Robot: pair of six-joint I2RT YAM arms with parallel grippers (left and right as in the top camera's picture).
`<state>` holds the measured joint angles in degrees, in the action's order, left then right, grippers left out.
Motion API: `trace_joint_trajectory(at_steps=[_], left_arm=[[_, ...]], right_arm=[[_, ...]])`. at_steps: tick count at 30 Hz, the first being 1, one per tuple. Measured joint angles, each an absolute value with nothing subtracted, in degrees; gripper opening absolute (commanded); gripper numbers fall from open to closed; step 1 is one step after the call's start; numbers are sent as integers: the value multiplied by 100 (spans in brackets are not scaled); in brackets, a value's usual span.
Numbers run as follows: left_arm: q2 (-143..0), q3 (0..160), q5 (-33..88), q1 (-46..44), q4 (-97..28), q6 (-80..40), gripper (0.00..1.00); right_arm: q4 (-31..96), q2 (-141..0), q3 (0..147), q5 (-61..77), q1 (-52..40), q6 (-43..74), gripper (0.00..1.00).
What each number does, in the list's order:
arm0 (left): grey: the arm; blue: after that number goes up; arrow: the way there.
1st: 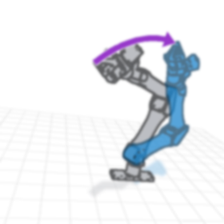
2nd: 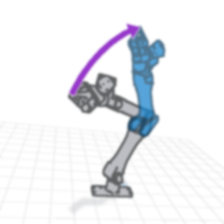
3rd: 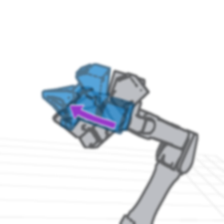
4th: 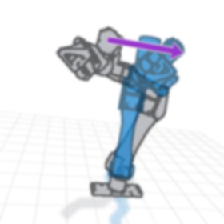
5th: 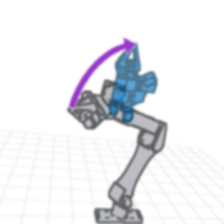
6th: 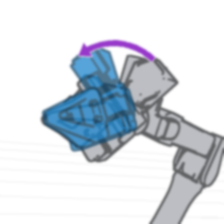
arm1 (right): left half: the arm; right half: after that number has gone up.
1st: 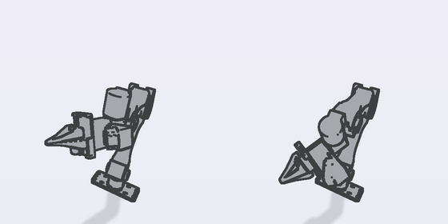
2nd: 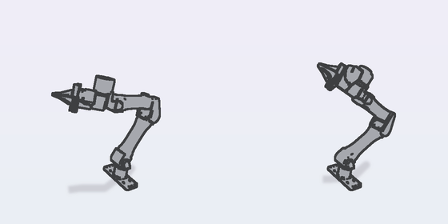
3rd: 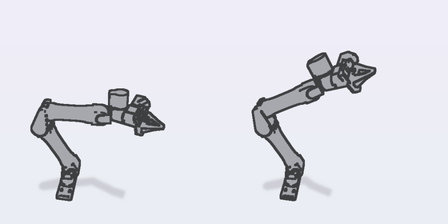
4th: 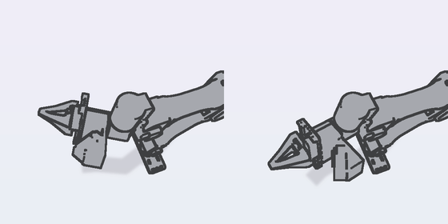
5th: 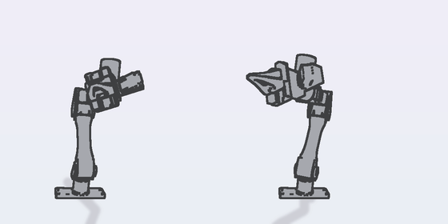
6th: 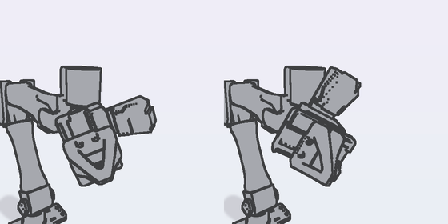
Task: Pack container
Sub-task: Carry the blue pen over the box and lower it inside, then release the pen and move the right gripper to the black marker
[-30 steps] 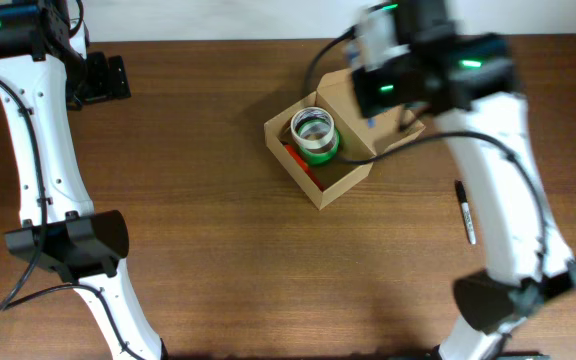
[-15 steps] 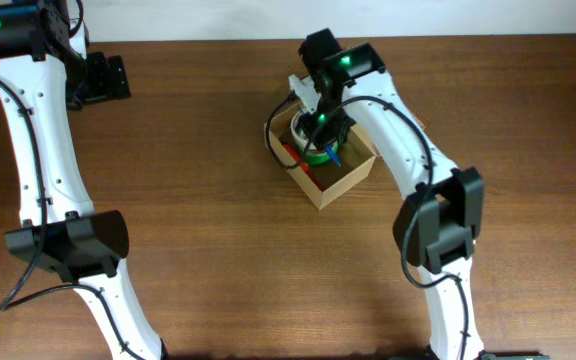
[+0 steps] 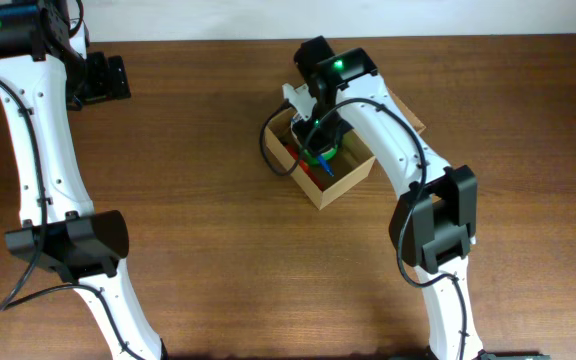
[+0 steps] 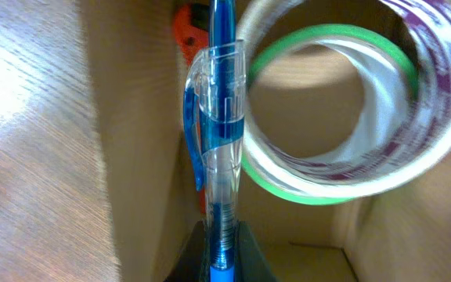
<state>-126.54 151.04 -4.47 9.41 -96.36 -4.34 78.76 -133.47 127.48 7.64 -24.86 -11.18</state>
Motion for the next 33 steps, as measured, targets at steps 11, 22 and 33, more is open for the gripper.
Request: trace_joint_trajectory(at_steps=[11, 22, 33], left_arm=[[-12654, 15104, -447, 941, -9636, -434, 100], [-12654, 15104, -447, 941, -9636, -434, 100], [-12654, 15104, -447, 941, -9636, -434, 100]], right_arm=[[7776, -13625, 12748, 810, -2749, -1118, 4], [7811, -13723, 12744, 895, -2753, -1151, 34], [8099, -12567, 12744, 336, -2589, -1173, 35]])
